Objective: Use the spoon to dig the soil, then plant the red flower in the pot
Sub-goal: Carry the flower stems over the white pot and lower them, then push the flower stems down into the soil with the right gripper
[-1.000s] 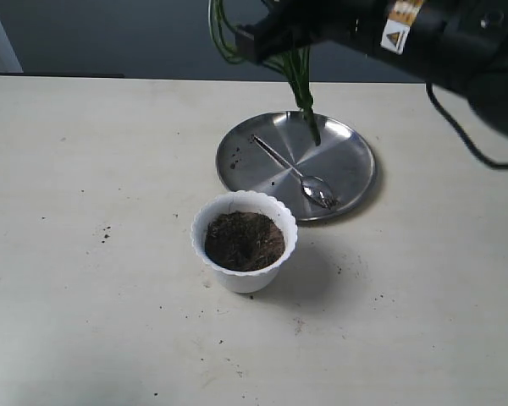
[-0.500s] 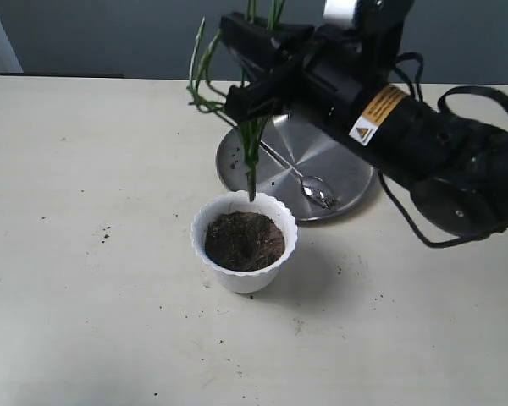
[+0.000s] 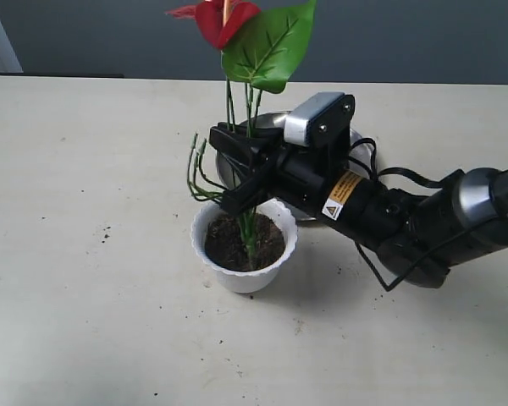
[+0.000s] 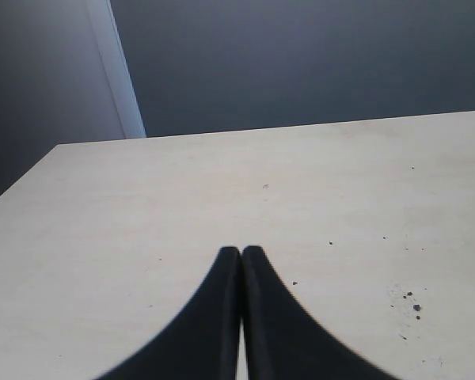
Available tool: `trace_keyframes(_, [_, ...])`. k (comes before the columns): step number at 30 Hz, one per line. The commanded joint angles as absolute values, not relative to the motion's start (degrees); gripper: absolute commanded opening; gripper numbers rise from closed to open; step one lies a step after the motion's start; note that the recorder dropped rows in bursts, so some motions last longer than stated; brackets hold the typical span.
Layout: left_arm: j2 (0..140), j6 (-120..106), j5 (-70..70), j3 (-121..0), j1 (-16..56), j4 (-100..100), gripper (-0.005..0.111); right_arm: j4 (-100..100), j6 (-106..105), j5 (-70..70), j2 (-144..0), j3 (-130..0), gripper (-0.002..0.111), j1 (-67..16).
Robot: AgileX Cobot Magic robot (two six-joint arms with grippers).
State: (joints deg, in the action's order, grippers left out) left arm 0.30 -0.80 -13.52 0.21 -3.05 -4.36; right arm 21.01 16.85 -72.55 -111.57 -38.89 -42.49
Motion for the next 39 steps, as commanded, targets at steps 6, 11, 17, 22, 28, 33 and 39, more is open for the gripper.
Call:
trace_keyframes(6, [0.00, -0.58, -13.31, 0.00, -2.70, -4.03, 0.000, 22.09, 15.06, -69.96, -109.84, -41.62, -0.001, -42.30])
trace_keyframes(11, [0.00, -0.58, -13.31, 0.00, -2.70, -4.03, 0.000, 22.53, 15.26, -69.96, -108.44, -41.62, -0.001, -42.30])
trace_keyframes(17, [0.00, -0.58, -13.31, 0.00, -2.70, -4.03, 0.000, 23.35, 15.26, -69.96, -108.92, -42.16, -0.001, -42.30])
trace_keyframes(22, [0.00, -0.58, -13.31, 0.00, -2.70, -4.03, 0.000, 23.68, 15.02, -69.96, -111.04, -44.45, -0.001, -42.30])
trace_keyframes(28, [0.00, -0.58, -13.31, 0.00, -2.70, -4.03, 0.000, 24.10, 15.02, -69.96, -113.86, -46.38, -0.001, -42.30])
trace_keyframes(33, [0.00, -0.58, -13.31, 0.00, -2.70, -4.03, 0.000, 25.60, 15.38, -69.96, -116.43, -45.90, -0.001, -42.30])
trace_keyframes(39, [0.00, -0.58, -13.31, 0.00, -2.70, -4.03, 0.000, 25.84, 16.53, -69.96, -118.67, -44.48, -0.001, -42.30])
